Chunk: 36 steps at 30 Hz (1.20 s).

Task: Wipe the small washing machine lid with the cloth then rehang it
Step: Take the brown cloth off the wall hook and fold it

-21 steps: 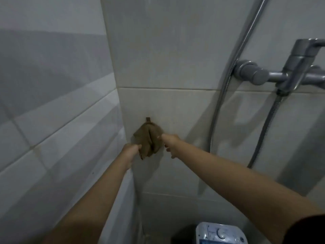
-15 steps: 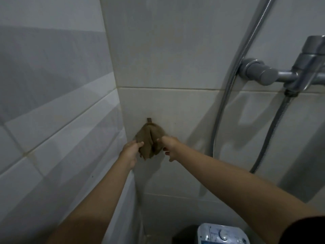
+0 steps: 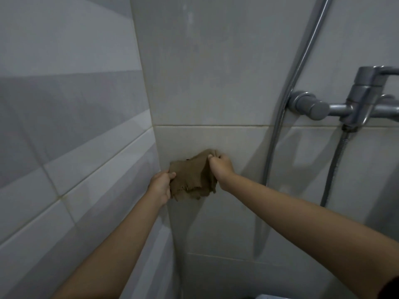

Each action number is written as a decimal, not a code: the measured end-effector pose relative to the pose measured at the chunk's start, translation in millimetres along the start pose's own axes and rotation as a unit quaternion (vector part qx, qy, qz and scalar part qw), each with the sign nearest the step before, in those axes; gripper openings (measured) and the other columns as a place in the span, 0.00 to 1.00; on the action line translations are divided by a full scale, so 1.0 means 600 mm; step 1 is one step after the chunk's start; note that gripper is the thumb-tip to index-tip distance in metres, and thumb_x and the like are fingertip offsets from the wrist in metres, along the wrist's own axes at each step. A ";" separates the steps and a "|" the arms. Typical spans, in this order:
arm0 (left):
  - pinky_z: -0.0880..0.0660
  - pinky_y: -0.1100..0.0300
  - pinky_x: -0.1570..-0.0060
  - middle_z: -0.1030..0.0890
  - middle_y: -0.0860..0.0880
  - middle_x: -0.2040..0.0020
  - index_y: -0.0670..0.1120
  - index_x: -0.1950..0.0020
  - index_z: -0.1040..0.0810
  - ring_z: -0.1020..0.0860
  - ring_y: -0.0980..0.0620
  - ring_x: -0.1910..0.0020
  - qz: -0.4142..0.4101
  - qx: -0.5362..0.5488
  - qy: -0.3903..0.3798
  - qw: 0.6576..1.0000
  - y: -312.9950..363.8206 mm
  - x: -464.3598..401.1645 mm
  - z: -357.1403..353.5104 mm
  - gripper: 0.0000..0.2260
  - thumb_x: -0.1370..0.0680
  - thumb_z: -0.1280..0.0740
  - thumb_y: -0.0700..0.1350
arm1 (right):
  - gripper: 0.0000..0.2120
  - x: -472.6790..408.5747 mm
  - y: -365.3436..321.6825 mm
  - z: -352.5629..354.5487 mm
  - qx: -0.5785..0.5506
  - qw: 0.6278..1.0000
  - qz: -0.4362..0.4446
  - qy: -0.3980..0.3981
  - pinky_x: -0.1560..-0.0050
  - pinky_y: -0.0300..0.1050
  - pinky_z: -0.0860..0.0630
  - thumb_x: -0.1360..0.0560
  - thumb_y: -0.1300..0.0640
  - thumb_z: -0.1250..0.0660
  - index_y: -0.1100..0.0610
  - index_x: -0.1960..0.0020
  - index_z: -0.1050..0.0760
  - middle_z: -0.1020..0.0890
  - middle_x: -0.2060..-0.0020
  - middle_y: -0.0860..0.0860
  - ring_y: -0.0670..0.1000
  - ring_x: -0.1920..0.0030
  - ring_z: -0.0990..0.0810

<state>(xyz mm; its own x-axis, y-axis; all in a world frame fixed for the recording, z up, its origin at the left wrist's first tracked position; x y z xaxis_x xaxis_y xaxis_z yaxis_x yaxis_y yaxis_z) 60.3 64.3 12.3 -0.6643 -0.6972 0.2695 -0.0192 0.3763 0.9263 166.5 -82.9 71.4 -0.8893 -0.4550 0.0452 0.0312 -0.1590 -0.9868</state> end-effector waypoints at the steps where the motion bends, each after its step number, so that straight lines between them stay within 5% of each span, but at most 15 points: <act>1: 0.26 0.48 0.46 0.23 0.40 0.40 0.37 0.36 0.27 0.22 0.43 0.52 0.001 0.003 -0.013 1.000 0.004 0.005 -0.009 0.14 0.20 0.45 0.35 | 0.12 0.003 -0.013 0.006 0.003 1.000 0.012 -0.002 0.51 0.45 0.33 0.21 0.54 0.43 0.62 0.44 0.30 0.26 0.54 0.55 0.56 0.49 0.28; 4: 0.26 0.52 0.49 0.23 0.44 0.40 0.40 0.38 0.26 0.22 0.47 0.55 0.023 -0.010 -0.044 0.999 0.007 0.025 -0.034 0.13 0.20 0.43 0.38 | 0.08 0.015 -0.048 0.031 0.014 0.999 0.043 0.001 0.58 0.44 0.32 0.21 0.54 0.43 0.59 0.52 0.32 0.28 0.58 0.54 0.54 0.55 0.28; 7: 0.32 0.54 0.45 0.24 0.45 0.47 0.46 0.52 0.25 0.22 0.49 0.53 0.076 -0.117 -0.081 0.987 -0.008 0.056 -0.059 0.06 0.21 0.40 0.45 | 0.11 0.032 -0.072 0.060 0.041 0.996 0.072 0.017 0.68 0.44 0.36 0.22 0.55 0.42 0.55 0.62 0.36 0.31 0.66 0.51 0.51 0.62 0.30; 11: 0.39 0.50 0.36 0.22 0.42 0.49 0.44 0.37 0.28 0.23 0.45 0.48 0.141 -0.178 -0.123 0.966 -0.045 0.089 -0.095 0.20 0.22 0.42 0.56 | 0.07 0.058 -0.073 0.090 0.102 0.990 0.096 0.031 0.60 0.44 0.31 0.23 0.54 0.41 0.57 0.57 0.33 0.28 0.63 0.52 0.54 0.57 0.27; 16: 0.29 0.47 0.44 0.19 0.38 0.51 0.36 0.41 0.24 0.22 0.41 0.49 0.175 -0.008 -0.244 0.954 -0.086 0.143 -0.191 0.33 0.24 0.47 0.64 | 0.09 0.089 -0.048 0.113 0.118 0.989 0.087 0.002 0.68 0.42 0.34 0.23 0.55 0.40 0.56 0.61 0.34 0.28 0.66 0.51 0.53 0.59 0.27; 19: 0.27 0.45 0.45 0.18 0.36 0.49 0.37 0.48 0.19 0.22 0.38 0.46 0.165 0.103 -0.267 0.944 -0.095 0.168 -0.229 0.33 0.25 0.46 0.66 | 0.12 0.101 -0.032 0.139 0.147 0.985 0.086 0.016 0.63 0.42 0.31 0.24 0.55 0.37 0.53 0.66 0.34 0.27 0.68 0.50 0.52 0.61 0.25; 22: 0.23 0.48 0.47 0.16 0.39 0.53 0.41 0.49 0.17 0.17 0.42 0.53 0.119 0.149 -0.307 0.932 -0.096 0.186 -0.251 0.25 0.22 0.44 0.59 | 0.14 0.118 -0.024 0.180 0.206 0.969 0.114 0.069 0.62 0.41 0.32 0.27 0.55 0.33 0.52 0.69 0.34 0.26 0.69 0.51 0.53 0.61 0.24; 25: 0.18 0.52 0.58 0.15 0.42 0.60 0.40 0.50 0.20 0.16 0.46 0.61 0.065 0.090 -0.346 0.932 -0.100 0.197 -0.265 0.11 0.22 0.43 0.37 | 0.15 0.129 -0.015 0.208 0.263 0.951 0.135 0.086 0.65 0.39 0.33 0.28 0.56 0.31 0.53 0.70 0.34 0.26 0.68 0.51 0.52 0.62 0.26; 28: 0.18 0.56 0.59 0.15 0.45 0.62 0.38 0.51 0.23 0.16 0.48 0.62 -0.008 -0.055 -0.359 0.932 -0.109 0.197 -0.271 0.18 0.28 0.46 0.24 | 0.13 0.123 0.006 0.236 0.282 0.950 0.101 0.085 0.52 0.45 0.24 0.32 0.53 0.28 0.57 0.52 0.26 0.22 0.52 0.56 0.56 0.49 0.23; 30: 0.20 0.58 0.59 0.15 0.47 0.63 0.39 0.51 0.23 0.17 0.50 0.62 -0.041 -0.140 -0.365 0.920 -0.112 0.202 -0.278 0.18 0.31 0.44 0.23 | 0.29 0.122 0.019 0.252 0.278 0.959 0.047 0.035 0.38 0.50 0.26 0.33 0.55 0.28 0.57 0.35 0.32 0.27 0.37 0.58 0.58 0.37 0.27; 32: 0.22 0.57 0.56 0.17 0.45 0.60 0.41 0.51 0.23 0.19 0.47 0.59 -0.065 -0.211 -0.384 0.897 -0.112 0.210 -0.285 0.18 0.36 0.39 0.27 | 0.33 0.131 0.023 0.250 0.268 0.961 0.028 -0.068 0.34 0.44 0.31 0.29 0.60 0.30 0.58 0.27 0.39 0.32 0.30 0.58 0.58 0.31 0.32; 36: 0.24 0.56 0.53 0.20 0.44 0.55 0.41 0.46 0.26 0.21 0.47 0.55 -0.075 -0.298 -0.408 0.860 -0.118 0.225 -0.291 0.22 0.40 0.39 0.33 | 0.17 0.141 0.033 0.258 0.318 0.934 0.033 -0.157 0.42 0.43 0.31 0.28 0.61 0.32 0.58 0.39 0.26 0.26 0.35 0.57 0.56 0.34 0.29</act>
<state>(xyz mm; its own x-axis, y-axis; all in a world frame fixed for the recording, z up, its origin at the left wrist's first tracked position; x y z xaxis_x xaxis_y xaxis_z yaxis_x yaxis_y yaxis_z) 102.3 -163.0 28.8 -0.9954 0.0420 0.0859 0.0741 -0.2285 0.9707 162.6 -260.4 79.6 -0.7006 -0.7016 0.1298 0.4348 -0.5640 -0.7020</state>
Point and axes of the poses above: each hand's wrist, its own x-axis away from the middle knuckle, its own z-axis out of the back of the hand, y = z × x, the point moved 7 cm from there along -x, towards the middle knuckle
